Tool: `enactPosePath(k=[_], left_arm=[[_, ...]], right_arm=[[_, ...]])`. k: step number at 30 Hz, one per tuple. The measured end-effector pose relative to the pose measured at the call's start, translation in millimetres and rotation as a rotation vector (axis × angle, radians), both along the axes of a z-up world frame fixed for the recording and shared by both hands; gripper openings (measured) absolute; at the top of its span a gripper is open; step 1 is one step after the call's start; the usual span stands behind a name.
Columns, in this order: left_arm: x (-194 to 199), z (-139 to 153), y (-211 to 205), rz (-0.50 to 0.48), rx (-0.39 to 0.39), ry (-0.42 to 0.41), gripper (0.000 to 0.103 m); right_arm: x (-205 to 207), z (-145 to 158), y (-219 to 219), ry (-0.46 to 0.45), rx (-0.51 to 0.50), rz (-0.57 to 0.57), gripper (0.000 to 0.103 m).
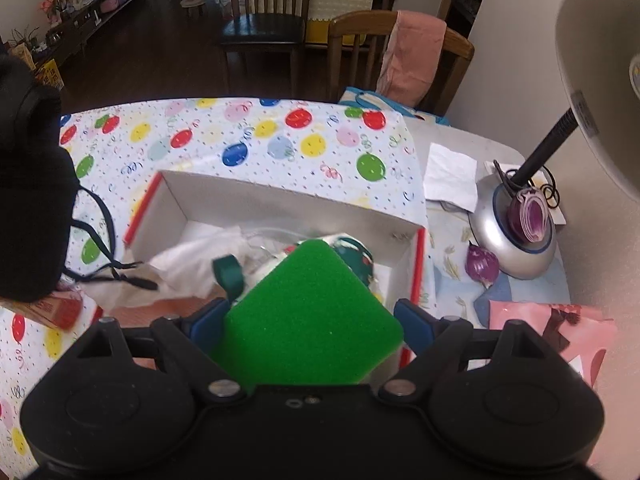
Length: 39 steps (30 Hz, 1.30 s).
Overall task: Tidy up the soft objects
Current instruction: 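Carry the black mask with left tool while right tool carries green sponge over the box, then lower the mask into the box, open left tool while right tool releases green sponge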
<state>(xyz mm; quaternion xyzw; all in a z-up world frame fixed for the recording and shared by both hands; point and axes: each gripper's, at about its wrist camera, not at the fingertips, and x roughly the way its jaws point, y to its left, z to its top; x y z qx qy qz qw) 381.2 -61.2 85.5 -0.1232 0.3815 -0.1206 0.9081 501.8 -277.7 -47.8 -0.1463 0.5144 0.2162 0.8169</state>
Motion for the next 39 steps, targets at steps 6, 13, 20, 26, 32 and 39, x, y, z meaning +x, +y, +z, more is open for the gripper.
enactPosePath(k=[6, 13, 20, 26, 32, 39], left_arm=[[11.8, -9.4, -30.7, -0.036, -0.081, 0.029, 0.007], [35.3, -47.7, -43.0, -0.042, -0.203, 0.11, 0.007], [49.4, -115.0, -35.3, 0.038, -0.181, 0.239, 0.007], [42.7, -147.5, -22.6, 0.071, -0.118, 0.275, 0.007], [36.8, -173.4, -22.9, 0.069, -0.035, 0.302, 0.007], [35.9, -188.8, -27.1, 0.061, 0.037, 0.294, 0.007]], right_arm=[[5.9, -9.9, -17.9, 0.006, -0.03, 0.01, 0.089], [8.5, -27.4, -27.6, 0.014, -0.07, 0.034, 0.089], [13.3, -49.9, -17.6, 0.041, -0.052, 0.066, 0.089], [5.8, -69.4, 4.0, 0.023, -0.127, 0.17, 0.089], [-1.3, -87.8, 16.4, 0.0, -0.165, 0.216, 0.089], [2.1, -92.7, 14.9, -0.031, -0.142, 0.208, 0.091]])
